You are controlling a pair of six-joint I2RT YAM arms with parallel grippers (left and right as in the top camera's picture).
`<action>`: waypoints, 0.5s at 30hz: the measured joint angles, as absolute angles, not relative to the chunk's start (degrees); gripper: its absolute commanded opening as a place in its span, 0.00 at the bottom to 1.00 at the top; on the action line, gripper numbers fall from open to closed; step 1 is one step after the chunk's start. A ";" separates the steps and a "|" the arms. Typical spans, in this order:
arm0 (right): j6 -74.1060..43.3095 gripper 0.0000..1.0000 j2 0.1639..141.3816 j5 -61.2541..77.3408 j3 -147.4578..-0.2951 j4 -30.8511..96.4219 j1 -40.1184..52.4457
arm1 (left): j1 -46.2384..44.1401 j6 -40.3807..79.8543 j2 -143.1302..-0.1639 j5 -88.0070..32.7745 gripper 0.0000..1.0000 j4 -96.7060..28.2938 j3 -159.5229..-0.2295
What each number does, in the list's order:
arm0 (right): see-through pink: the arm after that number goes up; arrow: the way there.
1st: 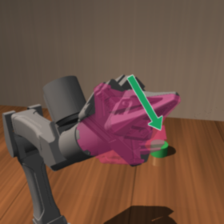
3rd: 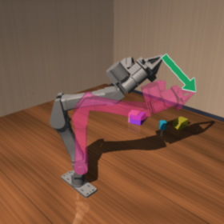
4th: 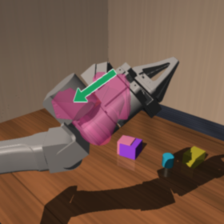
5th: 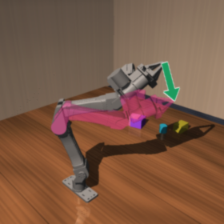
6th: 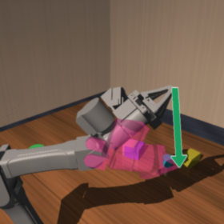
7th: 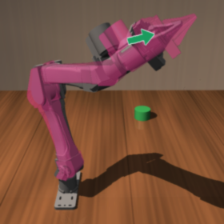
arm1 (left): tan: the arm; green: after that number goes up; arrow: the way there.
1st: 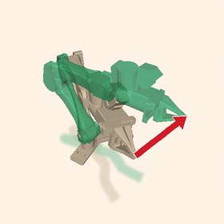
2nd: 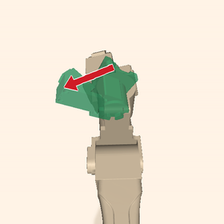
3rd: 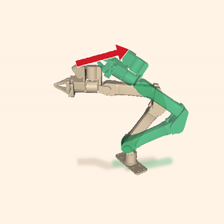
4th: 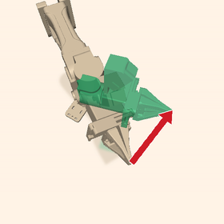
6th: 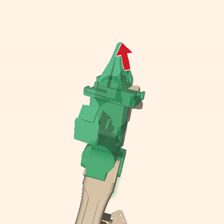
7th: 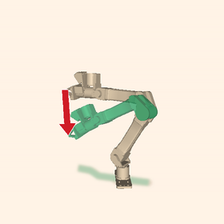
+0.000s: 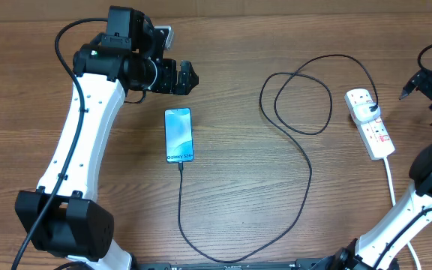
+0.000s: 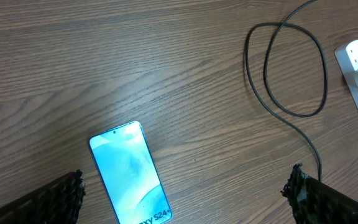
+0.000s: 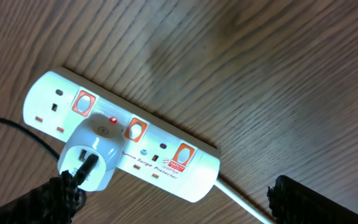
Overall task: Plug charger to phone and switch on socket
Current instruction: 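Lift the right gripper up off the power strip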
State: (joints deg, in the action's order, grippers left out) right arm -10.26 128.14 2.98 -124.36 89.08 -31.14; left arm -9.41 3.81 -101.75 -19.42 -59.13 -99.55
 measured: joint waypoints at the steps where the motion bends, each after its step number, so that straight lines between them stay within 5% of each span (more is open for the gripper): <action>1: -10.31 1.00 128.11 3.09 -124.36 89.06 -31.14 | -9.41 3.81 -101.75 -19.40 1.00 -59.13 -99.55; 15: -9.37 1.00 115.94 4.16 -126.72 89.71 -28.58 | -9.41 3.81 -101.75 -19.25 0.99 -58.81 -99.55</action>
